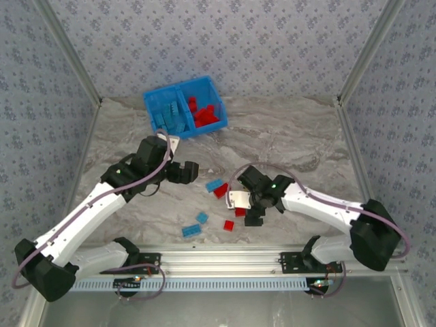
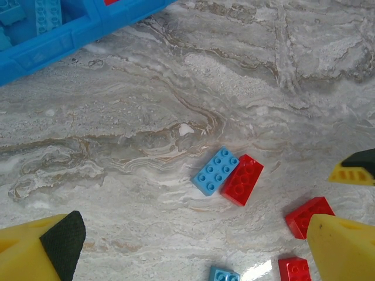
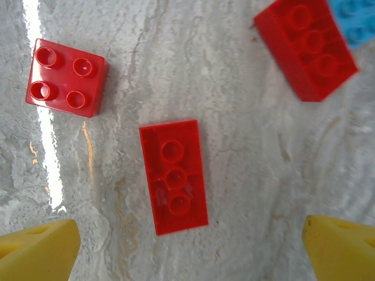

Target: Sort the legos into containers by color

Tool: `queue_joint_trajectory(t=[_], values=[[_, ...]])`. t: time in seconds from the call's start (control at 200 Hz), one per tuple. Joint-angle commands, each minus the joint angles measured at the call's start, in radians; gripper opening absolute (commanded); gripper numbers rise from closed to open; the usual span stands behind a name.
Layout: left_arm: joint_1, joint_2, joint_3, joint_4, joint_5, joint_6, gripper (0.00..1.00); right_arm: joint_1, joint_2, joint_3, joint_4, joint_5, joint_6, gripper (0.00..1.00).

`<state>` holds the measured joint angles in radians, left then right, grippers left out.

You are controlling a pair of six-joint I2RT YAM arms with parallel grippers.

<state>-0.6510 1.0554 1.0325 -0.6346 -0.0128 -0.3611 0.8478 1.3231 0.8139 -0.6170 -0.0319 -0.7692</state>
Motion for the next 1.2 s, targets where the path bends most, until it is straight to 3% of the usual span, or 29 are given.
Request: queue_joint_trajectory(t=[0.0,0.135,0.32,0.485,0.615,0.78,0.949,1.064,1.194], values=[[-0.004,-0.037,-0.013,0.012,-0.004,-0.009,0.99,-0.012,0.056,0.003,0.057,-0.09,-0.066,0.98],[-0.004,-0.038,-0.015,0.009,-0.003,-0.008,0.99,-0.021,0.143,0.015,0.097,-0.125,-0.086,0.89],[-0.004,-0.052,-0.021,0.005,-0.005,-0.013,0.99,-0.027,0.222,0.027,0.073,-0.131,-0.085,0.65],[-0.004,-0.061,-0.028,0.009,-0.009,-0.018,0.99,-0.03,0.199,0.007,0.078,-0.132,-0.072,0.41],[-0.004,-0.058,-0.023,0.012,0.002,-0.02,0.99,-0.031,0.13,-0.01,0.093,-0.106,-0.056,0.28],[-0.004,-0.059,-0.013,0.014,0.004,-0.018,0.99,-0.048,-0.071,-0.036,0.163,-0.141,-0.015,0.26],[-0.004,-0.071,-0.005,0.022,0.016,-0.015,0.99,-0.107,-0.273,-0.05,0.382,-0.191,0.144,0.27],[-0.004,-0.092,-0.013,0.05,0.034,-0.012,0.99,-0.159,-0.278,-0.002,0.514,-0.196,0.337,0.29],[-0.004,-0.108,-0.015,0.062,0.034,-0.013,0.99,-0.222,-0.159,0.13,0.574,-0.176,0.633,0.28]])
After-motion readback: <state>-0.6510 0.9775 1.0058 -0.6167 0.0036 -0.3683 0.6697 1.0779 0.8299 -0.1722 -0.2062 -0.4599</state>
